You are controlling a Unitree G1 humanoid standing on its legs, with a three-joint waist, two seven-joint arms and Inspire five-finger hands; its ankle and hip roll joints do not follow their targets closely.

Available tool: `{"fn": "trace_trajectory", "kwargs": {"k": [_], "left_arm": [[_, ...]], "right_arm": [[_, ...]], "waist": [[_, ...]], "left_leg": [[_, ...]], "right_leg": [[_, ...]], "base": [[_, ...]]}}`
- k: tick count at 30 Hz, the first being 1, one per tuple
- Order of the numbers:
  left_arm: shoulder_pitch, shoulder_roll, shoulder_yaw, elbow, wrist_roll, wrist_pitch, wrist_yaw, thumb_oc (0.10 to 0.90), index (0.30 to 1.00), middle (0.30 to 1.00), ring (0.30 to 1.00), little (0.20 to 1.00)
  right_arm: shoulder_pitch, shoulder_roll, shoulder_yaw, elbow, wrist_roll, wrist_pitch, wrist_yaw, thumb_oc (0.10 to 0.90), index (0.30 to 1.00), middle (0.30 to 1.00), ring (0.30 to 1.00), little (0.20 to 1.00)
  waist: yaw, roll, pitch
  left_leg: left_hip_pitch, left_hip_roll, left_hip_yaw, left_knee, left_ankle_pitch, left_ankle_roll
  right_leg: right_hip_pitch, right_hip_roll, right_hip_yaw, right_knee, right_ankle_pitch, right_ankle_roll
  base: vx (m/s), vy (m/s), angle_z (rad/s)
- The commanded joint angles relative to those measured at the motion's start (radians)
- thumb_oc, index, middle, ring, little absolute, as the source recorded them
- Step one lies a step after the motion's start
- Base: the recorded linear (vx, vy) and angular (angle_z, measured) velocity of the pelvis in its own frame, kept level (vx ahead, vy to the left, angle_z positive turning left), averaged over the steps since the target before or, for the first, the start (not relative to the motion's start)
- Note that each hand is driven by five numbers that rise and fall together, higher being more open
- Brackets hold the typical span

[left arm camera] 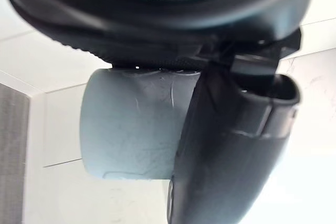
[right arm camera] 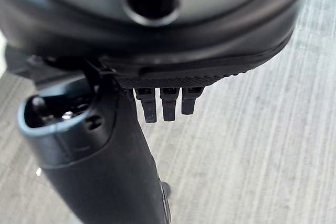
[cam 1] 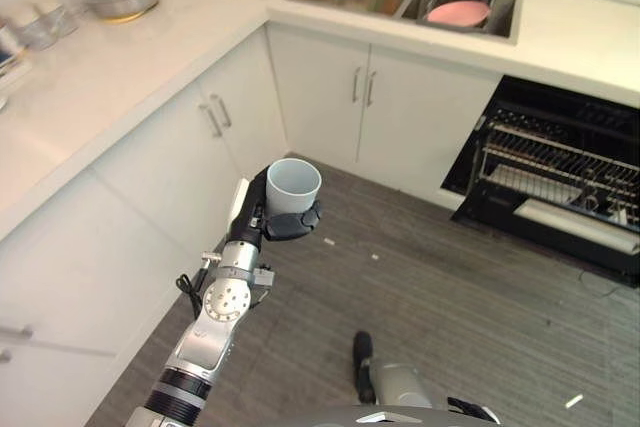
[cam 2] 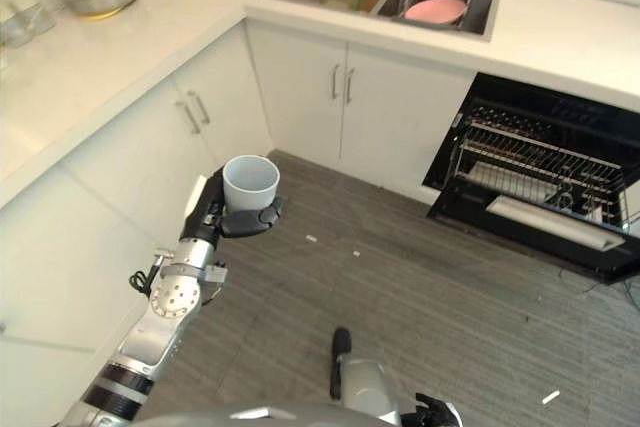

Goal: Place the dishes in the dishwasher.

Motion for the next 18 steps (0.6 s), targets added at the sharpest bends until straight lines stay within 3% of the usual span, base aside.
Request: {"fn": "trace_trajectory", "kwargs": {"k": [1, 4, 6, 7, 8, 11, 14, 15, 17, 18], "left_arm": [[-0.153, 0.039, 0.009, -0.17, -0.022, -0.127, -0.013, 0.4, 0.3, 0.3, 0.3, 0.3], [-0.143, 0.04, 0.022, -0.167, -0.039, -0.117, -0.013, 0.4, 0.3, 0.3, 0.3, 0.3], [-0.142, 0.031, 0.021, -0.153, -0.027, -0.116, 0.0, 0.4, 0.3, 0.3, 0.3, 0.3], [-0.141, 0.028, 0.023, -0.158, -0.012, -0.111, 0.002, 0.4, 0.3, 0.3, 0.3, 0.3], [-0.134, 0.024, 0.022, -0.154, -0.003, -0.107, 0.011, 0.4, 0.3, 0.3, 0.3, 0.3], [-0.135, 0.024, 0.01, -0.152, -0.028, -0.121, -0.003, 0.4, 0.3, 0.3, 0.3, 0.3], [-0.13, 0.046, 0.003, -0.166, -0.027, -0.122, -0.021, 0.4, 0.3, 0.3, 0.3, 0.3], [-0.13, 0.079, 0.015, -0.182, -0.009, -0.116, -0.007, 0.4, 0.3, 0.3, 0.3, 0.3], [-0.141, 0.084, 0.012, -0.176, -0.006, -0.117, -0.002, 0.4, 0.3, 0.3, 0.3, 0.3], [-0.158, 0.092, 0.011, -0.173, 0.001, -0.113, 0.007, 0.4, 0.3, 0.3, 0.3, 0.3]], "right_arm": [[-0.002, -0.062, 0.028, 0.038, 0.039, 0.003, -0.045, 0.8, 0.9, 0.9, 0.9, 0.9], [-0.012, -0.086, 0.022, -0.017, 0.053, -0.014, -0.057, 0.8, 0.9, 0.9, 0.9, 0.9], [0.001, -0.089, 0.071, -0.063, 0.013, -0.026, -0.06, 0.8, 0.9, 0.9, 0.9, 0.9], [0.0, -0.091, 0.085, -0.071, 0.002, -0.024, -0.067, 0.8, 0.9, 0.9, 0.9, 0.9], [-0.004, -0.091, 0.081, -0.074, 0.004, -0.023, -0.075, 0.8, 0.9, 0.9, 0.9, 0.9], [-0.01, -0.088, 0.074, -0.081, 0.013, -0.032, -0.076, 0.8, 0.9, 0.9, 0.9, 0.9], [-0.013, -0.084, 0.066, -0.094, 0.014, -0.032, -0.078, 0.8, 0.9, 0.9, 0.9, 0.9], [-0.034, -0.06, 0.035, -0.161, 0.06, -0.041, -0.105, 0.8, 0.9, 0.9, 0.9, 0.9], [-0.039, -0.059, 0.039, -0.184, 0.057, -0.041, -0.108, 0.8, 0.9, 0.9, 0.9, 0.9], [-0.051, -0.07, 0.044, -0.243, 0.036, -0.043, -0.129, 0.8, 0.9, 0.9, 0.9, 0.9]], "waist": [[-0.024, -0.032, 0.021], [-0.011, -0.015, 0.013], [0.019, -0.004, 0.001], [0.043, 0.008, -0.004], [0.051, 0.012, -0.008], [0.025, 0.025, -0.024], [0.019, 0.023, -0.041], [-0.011, 0.017, -0.053], [-0.006, 0.015, -0.05], [0.001, 0.019, -0.039]], "left_leg": [[-0.196, 0.012, 0.115, 0.01, -0.133, 0.059], [-0.209, 0.023, 0.075, -0.219, -0.162, 0.085], [-0.208, 0.007, -0.087, -0.447, -0.119, 0.092], [-0.228, -0.004, -0.211, -0.527, -0.075, 0.086], [-0.251, -0.004, -0.283, -0.545, -0.061, 0.071], [-0.221, -0.005, -0.223, -0.563, -0.077, 0.069], [-0.199, -0.022, -0.176, -0.581, -0.091, 0.087], [-0.154, -0.052, -0.103, -0.586, -0.136, 0.121], [-0.144, -0.058, -0.079, -0.586, -0.143, 0.13], [-0.134, -0.055, -0.049, -0.586, -0.146, 0.14]], "right_leg": [[0.315, -0.009, -0.006, -0.202, -0.087, 0.128], [0.362, -0.012, 0.035, -0.254, -0.094, 0.162], [0.385, -0.012, 0.114, -0.258, -0.114, 0.183], [0.398, 0.0, 0.164, -0.276, -0.115, 0.183], [0.412, -0.002, 0.201, -0.286, -0.123, 0.188], [0.402, -0.028, 0.245, -0.282, -0.123, 0.21], [0.379, -0.05, 0.256, -0.256, -0.119, 0.228], [0.308, -0.062, 0.295, -0.144, -0.107, 0.256], [0.278, -0.059, 0.307, -0.108, -0.1, 0.264], [0.228, -0.057, 0.265, -0.052, -0.078, 0.269]], "base": [[0.28, -0.024, -0.02], [0.36, 0.179, -0.37], [0.42, 0.218, -1.25], [0.38, 0.114, -1.97], [0.28, 0.112, -2.11], [0.23, 0.197, -2.04], [0.18, 0.229, -0.87], [0.21, 0.292, -0.33], [0.11, 0.209, -1.03], [-0.06, 0.182, -1.52]]}}
